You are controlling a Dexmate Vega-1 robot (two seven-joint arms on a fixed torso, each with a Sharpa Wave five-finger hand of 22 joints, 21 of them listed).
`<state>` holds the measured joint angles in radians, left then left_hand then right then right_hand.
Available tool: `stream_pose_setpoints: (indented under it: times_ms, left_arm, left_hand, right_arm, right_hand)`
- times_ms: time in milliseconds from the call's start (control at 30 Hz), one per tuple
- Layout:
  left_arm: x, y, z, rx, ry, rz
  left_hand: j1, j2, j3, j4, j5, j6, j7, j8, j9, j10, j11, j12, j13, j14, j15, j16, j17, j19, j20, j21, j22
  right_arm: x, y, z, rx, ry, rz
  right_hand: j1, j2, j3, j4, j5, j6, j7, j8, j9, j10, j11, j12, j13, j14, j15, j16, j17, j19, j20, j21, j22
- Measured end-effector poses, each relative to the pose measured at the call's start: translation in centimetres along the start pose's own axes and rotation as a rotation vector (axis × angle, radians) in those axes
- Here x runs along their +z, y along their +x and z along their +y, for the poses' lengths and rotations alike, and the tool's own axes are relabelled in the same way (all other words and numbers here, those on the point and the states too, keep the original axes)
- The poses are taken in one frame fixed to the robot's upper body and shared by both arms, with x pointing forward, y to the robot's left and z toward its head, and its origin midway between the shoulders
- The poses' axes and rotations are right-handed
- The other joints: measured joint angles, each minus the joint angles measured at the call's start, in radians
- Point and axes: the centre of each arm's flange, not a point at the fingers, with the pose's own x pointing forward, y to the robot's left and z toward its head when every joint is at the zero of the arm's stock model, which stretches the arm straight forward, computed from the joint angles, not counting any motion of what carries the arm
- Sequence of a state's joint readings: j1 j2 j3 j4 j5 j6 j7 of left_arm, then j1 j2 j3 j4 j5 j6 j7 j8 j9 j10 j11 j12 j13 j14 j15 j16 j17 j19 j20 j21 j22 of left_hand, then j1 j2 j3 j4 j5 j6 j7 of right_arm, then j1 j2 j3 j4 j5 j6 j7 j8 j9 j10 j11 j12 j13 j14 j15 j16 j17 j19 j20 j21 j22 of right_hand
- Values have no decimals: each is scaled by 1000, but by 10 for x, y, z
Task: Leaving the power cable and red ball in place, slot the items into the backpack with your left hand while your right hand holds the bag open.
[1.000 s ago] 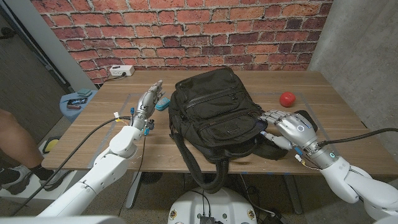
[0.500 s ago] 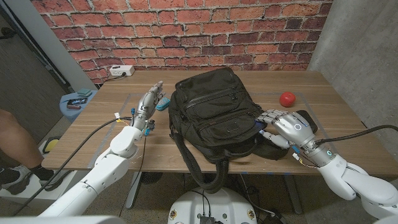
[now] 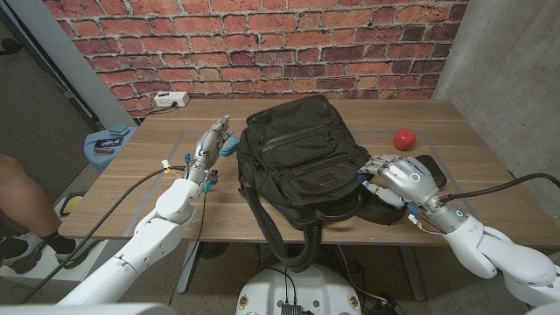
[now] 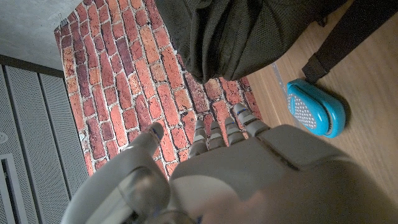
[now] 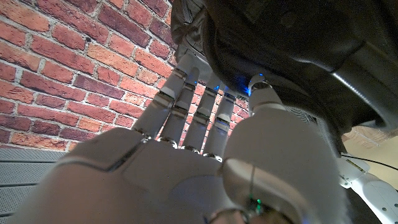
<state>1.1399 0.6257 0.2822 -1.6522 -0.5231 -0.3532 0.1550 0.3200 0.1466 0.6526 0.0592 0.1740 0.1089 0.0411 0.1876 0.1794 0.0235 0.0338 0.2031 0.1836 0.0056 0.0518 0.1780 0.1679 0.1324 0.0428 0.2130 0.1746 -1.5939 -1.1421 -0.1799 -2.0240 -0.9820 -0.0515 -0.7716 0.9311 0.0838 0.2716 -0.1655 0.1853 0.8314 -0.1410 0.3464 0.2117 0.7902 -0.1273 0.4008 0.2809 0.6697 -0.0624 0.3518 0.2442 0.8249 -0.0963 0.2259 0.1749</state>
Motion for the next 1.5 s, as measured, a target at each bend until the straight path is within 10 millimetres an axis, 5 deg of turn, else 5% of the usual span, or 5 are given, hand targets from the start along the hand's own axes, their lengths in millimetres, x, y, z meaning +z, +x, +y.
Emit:
stream_pose_setpoints:
  times_ms: [400,1500]
  left_arm:
    - [-4,-1,0,7,-10,5]
    - [2,-5,6,13,-12,-4]
  left_hand:
    - [0,0,0,0,0,5,5,0,0,7,0,0,0,0,0,0,0,0,0,-6,0]
    - [0,0,7,-1,0,11,0,0,0,9,2,0,0,0,0,0,0,0,0,-6,0]
  right_arm:
    - [-1,9,0,-13,5,-22]
    - [-6,39,-21,-69,65,-23]
  right_hand:
    - [49,9,0,0,-1,69,-6,23,5,76,-9,35,14,60,-11,12,5,36,-11,7,0]
    - [130,25,7,-7,-6,125,-11,43,9,133,-24,63,28,125,-28,12,2,52,-16,13,5]
